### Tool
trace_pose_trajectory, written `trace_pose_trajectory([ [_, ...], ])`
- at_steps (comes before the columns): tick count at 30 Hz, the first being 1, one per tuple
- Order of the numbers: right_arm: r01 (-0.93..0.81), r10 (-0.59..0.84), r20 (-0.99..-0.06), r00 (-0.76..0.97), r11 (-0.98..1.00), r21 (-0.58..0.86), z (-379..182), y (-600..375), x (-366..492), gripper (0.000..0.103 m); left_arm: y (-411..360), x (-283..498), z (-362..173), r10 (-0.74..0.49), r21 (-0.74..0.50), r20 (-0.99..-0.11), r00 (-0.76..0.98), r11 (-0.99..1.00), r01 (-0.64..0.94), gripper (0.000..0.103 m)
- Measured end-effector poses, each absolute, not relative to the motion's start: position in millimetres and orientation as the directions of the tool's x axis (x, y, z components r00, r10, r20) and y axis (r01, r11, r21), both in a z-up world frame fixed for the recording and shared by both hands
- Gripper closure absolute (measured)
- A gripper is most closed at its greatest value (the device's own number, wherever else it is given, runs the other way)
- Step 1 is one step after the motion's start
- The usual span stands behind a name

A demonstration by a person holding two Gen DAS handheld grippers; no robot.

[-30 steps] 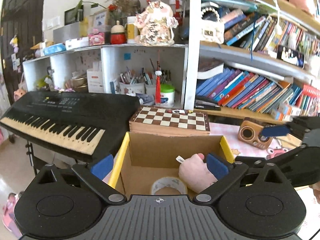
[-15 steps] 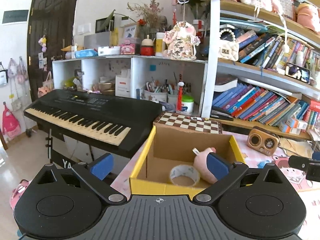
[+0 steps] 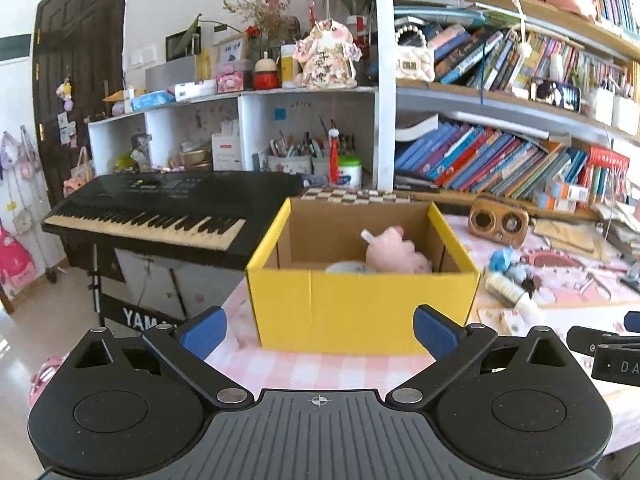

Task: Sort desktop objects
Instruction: 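Open both tools to drop the tape and pig into the box, then move both tools back toward the remaining items on the desk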

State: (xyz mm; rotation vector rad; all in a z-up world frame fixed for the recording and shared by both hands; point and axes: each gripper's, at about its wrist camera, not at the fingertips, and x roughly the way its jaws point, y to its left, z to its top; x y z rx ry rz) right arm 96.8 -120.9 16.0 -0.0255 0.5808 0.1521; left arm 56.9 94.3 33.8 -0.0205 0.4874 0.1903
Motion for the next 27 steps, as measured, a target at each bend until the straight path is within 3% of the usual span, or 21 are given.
trace_pose_trajectory([
  [9, -0.192, 0.154, -0.582, 0.798, 0.981, -0.004, 2.7, -111.7, 67.4, 0.02, 74.8, 33.0, 18.2, 0.178, 0.099, -0.505, 0.845, 0.984, -0.149, 0.002],
  [27, -0.162, 0.13, -0.614, 0.779, 0.987, 0.003, -1.8, -117.5, 47.0, 0.017, 66.6, 15.7, 8.8, 0.073, 0.035, -0.556, 0.828, 0.997, -0.064, 0.002],
])
